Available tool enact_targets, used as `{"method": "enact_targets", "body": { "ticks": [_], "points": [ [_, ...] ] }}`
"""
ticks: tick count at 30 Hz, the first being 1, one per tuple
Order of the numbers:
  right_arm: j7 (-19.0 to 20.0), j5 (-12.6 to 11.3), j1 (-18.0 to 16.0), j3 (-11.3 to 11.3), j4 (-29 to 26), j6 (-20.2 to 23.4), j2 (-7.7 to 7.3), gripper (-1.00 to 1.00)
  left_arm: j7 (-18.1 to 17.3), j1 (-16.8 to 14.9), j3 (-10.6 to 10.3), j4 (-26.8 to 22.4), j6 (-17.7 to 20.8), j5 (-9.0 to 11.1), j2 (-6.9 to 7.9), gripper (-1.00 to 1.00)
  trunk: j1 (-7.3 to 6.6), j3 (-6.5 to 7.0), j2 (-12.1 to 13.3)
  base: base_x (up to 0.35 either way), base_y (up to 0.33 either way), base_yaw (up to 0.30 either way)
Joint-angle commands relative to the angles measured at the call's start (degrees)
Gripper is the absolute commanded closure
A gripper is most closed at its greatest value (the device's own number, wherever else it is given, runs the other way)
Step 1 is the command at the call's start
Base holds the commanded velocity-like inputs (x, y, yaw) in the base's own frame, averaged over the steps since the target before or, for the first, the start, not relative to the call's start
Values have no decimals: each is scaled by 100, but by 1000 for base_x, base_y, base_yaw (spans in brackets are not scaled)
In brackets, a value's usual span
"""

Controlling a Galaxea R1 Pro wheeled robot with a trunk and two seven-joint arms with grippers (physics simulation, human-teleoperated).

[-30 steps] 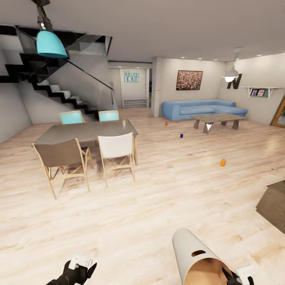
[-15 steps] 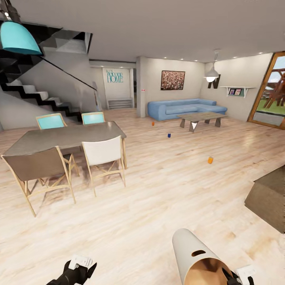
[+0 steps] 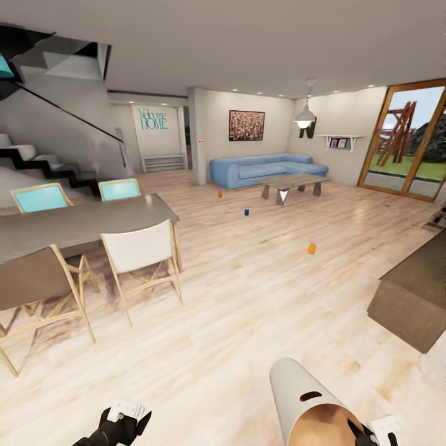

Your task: Put the three can of soda from the living room inside the tash can in the kitchen.

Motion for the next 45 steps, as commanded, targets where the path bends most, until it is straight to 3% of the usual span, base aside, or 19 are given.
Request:
{"method": "enact_targets", "body": {
  "ticks": [1,21,32,45],
  "points": [
    [28,-44,-3,-18,-12,-1,1,100,0,-1,0,0,0,0,0,-100,0,1,0,254,184,-119],
    [28,-39,-3,-19,-12,-18,0,100,9,2,-9,0,0,1,0,-100,0,1,0,250,96,-15],
    [28,-38,-3,-19,-12,-18,0,100,432,0,-42,0,0,6,0,-100,0,1,0,156,-258,0],
    [28,-38,-3,-19,-12,-18,-5,100,448,1,-44,3,8,0,0,-100,0,1,0,141,-294,0]
  ]
}}
